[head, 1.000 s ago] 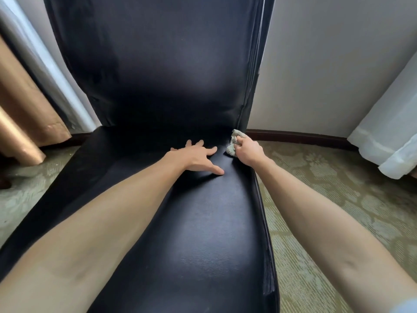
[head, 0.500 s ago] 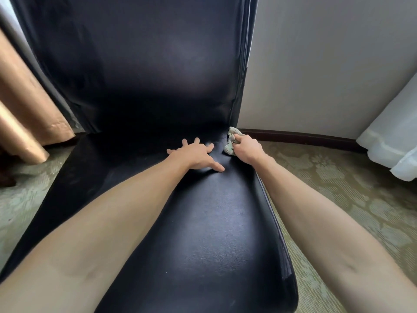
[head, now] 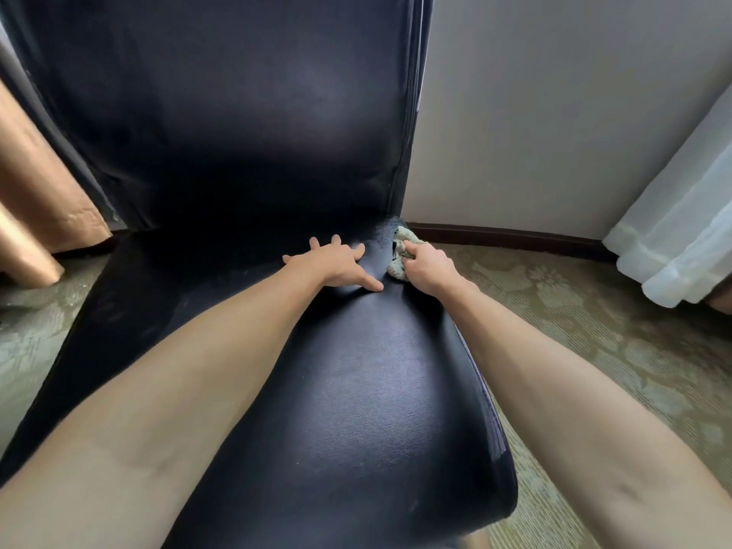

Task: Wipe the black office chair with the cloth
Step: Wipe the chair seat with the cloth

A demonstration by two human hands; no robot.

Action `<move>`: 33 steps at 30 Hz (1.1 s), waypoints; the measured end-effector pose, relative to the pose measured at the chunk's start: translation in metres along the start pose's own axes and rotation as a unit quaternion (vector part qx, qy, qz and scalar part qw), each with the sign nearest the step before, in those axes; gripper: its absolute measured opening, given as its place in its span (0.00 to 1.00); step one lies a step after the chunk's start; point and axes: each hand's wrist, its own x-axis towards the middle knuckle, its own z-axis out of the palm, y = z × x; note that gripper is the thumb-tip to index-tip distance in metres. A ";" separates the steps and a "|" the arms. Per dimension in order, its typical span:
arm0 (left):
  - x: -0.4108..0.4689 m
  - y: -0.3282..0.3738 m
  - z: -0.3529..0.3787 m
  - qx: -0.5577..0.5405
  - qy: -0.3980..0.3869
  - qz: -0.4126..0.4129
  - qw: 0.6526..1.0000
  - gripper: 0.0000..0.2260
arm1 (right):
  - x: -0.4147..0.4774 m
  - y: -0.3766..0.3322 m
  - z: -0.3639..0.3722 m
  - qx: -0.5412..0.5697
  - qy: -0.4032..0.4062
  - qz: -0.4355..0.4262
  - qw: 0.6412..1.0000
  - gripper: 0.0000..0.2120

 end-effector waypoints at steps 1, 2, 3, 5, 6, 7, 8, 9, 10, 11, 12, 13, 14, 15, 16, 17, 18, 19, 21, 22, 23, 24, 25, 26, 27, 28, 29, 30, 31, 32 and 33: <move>0.003 0.000 -0.001 0.003 -0.005 0.000 1.000 0.44 | 0.001 -0.001 0.000 0.002 -0.001 0.003 1.000 0.24; 0.005 -0.001 -0.002 0.006 -0.008 -0.002 1.000 0.44 | 0.003 -0.003 0.000 0.003 -0.003 0.004 1.000 0.24; 0.006 -0.001 -0.002 0.007 -0.009 -0.004 1.000 0.44 | 0.005 -0.004 0.000 0.005 -0.004 0.003 1.000 0.24; 0.009 -0.002 0.001 0.002 -0.004 -0.006 1.000 0.44 | 0.008 -0.005 0.001 0.009 -0.003 -0.001 1.000 0.24; 0.010 -0.003 0.003 -0.002 0.001 -0.006 1.000 0.45 | 0.008 -0.006 0.001 0.008 -0.001 -0.005 1.000 0.24; 0.010 -0.004 0.004 -0.005 0.009 -0.005 1.000 0.45 | 0.008 -0.006 0.001 0.007 0.001 -0.009 1.000 0.23; 0.010 -0.004 0.005 -0.007 0.016 -0.005 1.000 0.45 | 0.007 -0.005 0.001 0.006 0.004 -0.012 1.000 0.22; 0.008 -0.004 0.005 -0.009 0.021 -0.005 1.000 0.45 | 0.005 -0.005 0.001 0.005 0.006 -0.013 1.000 0.22; 0.006 -0.003 0.005 -0.010 0.025 -0.007 1.000 0.44 | 0.001 -0.004 0.001 0.002 0.009 -0.013 1.000 0.21; 0.003 -0.001 0.005 -0.010 0.028 -0.010 1.000 0.44 | -0.003 -0.003 0.000 -0.002 0.009 -0.012 1.000 0.21; 0.000 0.000 0.005 -0.011 0.030 -0.011 0.999 0.43 | -0.008 -0.001 0.000 -0.008 0.008 -0.010 1.000 0.21; -0.002 0.001 0.003 -0.011 0.031 -0.011 0.999 0.43 | -0.014 0.002 0.000 -0.012 0.006 -0.008 1.000 0.21; -0.004 0.002 0.002 -0.012 0.032 -0.011 0.999 0.43 | -0.021 0.005 0.000 -0.015 0.003 -0.005 1.000 0.22; -0.006 0.003 0.001 -0.010 0.033 -0.011 0.999 0.44 | -0.027 0.007 0.000 -0.013 0.001 -0.002 1.000 0.22; -0.008 0.004 0.001 -0.006 0.035 -0.012 0.999 0.44 | -0.034 0.009 0.001 -0.011 0.002 0.001 1.000 0.22; -0.011 0.005 0.002 -0.001 0.037 -0.012 0.999 0.44 | -0.040 0.011 0.001 -0.008 0.003 0.005 1.000 0.22; -0.013 0.006 0.003 0.002 0.041 -0.011 0.999 0.44 | -0.046 0.011 0.002 -0.007 0.007 0.009 1.000 0.22; -0.017 0.006 0.004 0.003 0.047 -0.009 0.999 0.43 | -0.052 0.010 0.003 -0.006 0.010 0.015 1.000 0.22; -0.027 0.009 0.008 0.016 0.075 0.012 0.997 0.38 | -0.064 0.007 0.005 -0.009 0.021 0.028 0.999 0.21; -0.032 0.011 0.010 0.029 0.092 0.032 0.995 0.33 | -0.070 0.006 0.006 -0.012 0.026 0.034 0.999 0.20; -0.037 0.013 0.013 0.040 0.101 0.056 0.992 0.30 | -0.075 0.005 0.006 -0.012 0.030 0.041 0.999 0.19; -0.041 0.014 0.016 0.046 0.102 0.076 0.991 0.27 | -0.080 0.004 0.006 -0.012 0.035 0.048 0.998 0.19; -0.044 0.013 0.020 0.047 0.094 0.090 0.990 0.27 | -0.084 0.003 0.007 -0.014 0.040 0.055 0.998 0.19; -0.046 0.012 0.023 0.045 0.083 0.098 0.991 0.27 | -0.088 0.001 0.008 -0.018 0.045 0.062 0.997 0.19; -0.047 0.010 0.027 0.043 0.073 0.106 0.991 0.27 | -0.091 0.001 0.009 -0.025 0.050 0.069 0.996 0.19; -0.047 0.007 0.029 0.042 0.067 0.113 0.990 0.28 | -0.094 0.000 0.010 -0.035 0.053 0.076 0.995 0.19; -0.048 0.005 0.031 0.044 0.064 0.119 0.990 0.28 | -0.097 -0.001 0.011 -0.044 0.057 0.084 0.994 0.18; -0.049 0.006 0.032 0.049 0.061 0.126 0.989 0.27 | -0.100 0.000 0.012 -0.048 0.063 0.093 0.992 0.18; -0.051 0.007 0.032 0.055 0.057 0.134 0.988 0.27 | -0.103 0.001 0.012 -0.044 0.068 0.103 0.991 0.17; -0.053 0.009 0.033 0.062 0.051 0.142 0.987 0.27 | -0.106 0.003 0.013 -0.035 0.072 0.111 0.991 0.17; -0.055 0.010 0.033 0.069 0.048 0.149 0.985 0.27 | -0.109 0.004 0.013 -0.026 0.075 0.117 0.990 0.17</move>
